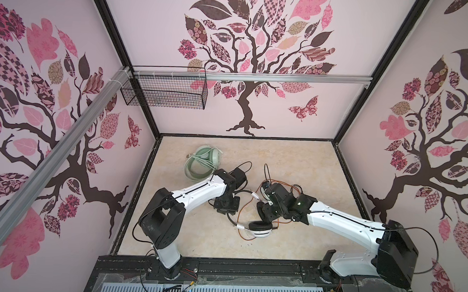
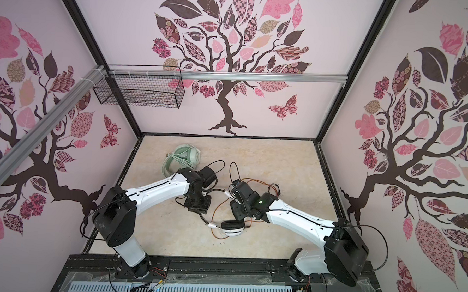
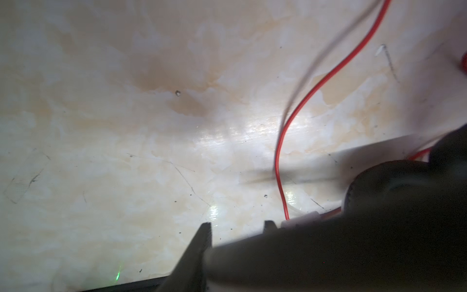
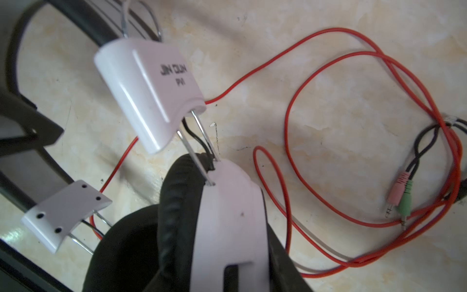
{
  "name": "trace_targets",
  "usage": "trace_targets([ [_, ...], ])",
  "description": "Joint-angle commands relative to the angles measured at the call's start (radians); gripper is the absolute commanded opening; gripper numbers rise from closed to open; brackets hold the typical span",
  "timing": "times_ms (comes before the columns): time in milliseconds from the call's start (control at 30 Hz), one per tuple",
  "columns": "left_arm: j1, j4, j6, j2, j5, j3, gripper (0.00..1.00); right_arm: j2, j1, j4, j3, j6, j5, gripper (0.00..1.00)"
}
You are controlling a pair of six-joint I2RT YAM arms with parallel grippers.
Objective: Wrap the headphones
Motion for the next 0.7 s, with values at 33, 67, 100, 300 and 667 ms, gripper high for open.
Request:
trace_targets([
  [33,-0.009,0.062,0.017,-0.062,0.058,-0.025,0.94,-0.029,0.006,0.024,0.028,0.03,0.028,0.23],
  [67,-0.017,0.065,0.012,-0.07,0.056,-0.028,0.97,-0.031,0.006,0.025,0.031,0.037,0.032,0.22],
  [100,-0.027,0.066,0.007,-0.076,0.05,-0.032,0.97,-0.032,0.007,0.026,0.036,0.047,0.036,0.22],
  [300,-0.06,0.123,-0.037,-0.082,0.045,-0.089,0.97,-0.006,0.006,0.029,0.068,0.073,0.055,0.2],
  [667,-0.074,0.175,-0.121,-0.121,-0.093,-0.149,0.86,-0.013,-0.045,0.043,0.096,0.132,0.076,0.18],
])
